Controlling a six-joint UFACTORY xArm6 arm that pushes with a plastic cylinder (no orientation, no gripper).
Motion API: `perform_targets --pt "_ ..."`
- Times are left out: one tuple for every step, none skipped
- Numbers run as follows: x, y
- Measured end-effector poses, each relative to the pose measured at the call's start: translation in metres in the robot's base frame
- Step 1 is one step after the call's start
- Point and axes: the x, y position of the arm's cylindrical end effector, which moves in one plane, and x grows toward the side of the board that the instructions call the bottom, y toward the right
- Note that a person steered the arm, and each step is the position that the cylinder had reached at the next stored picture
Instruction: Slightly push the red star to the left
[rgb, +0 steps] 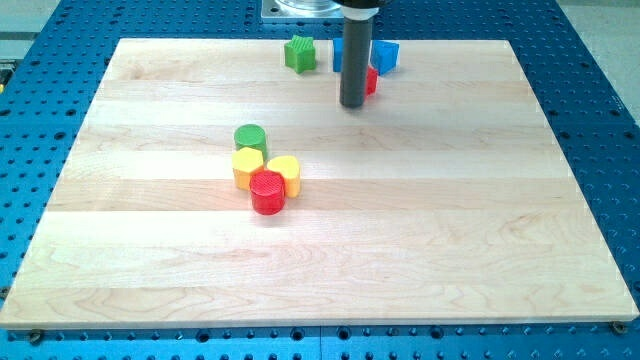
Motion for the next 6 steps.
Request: perform_targets --pt "0.015 0.06" --pt "-0.02 0.095" --pt "-0.034 0.084" --pt "-0.034 0.061" --pt "-0.033 0.021" --pt "0.0 0.001"
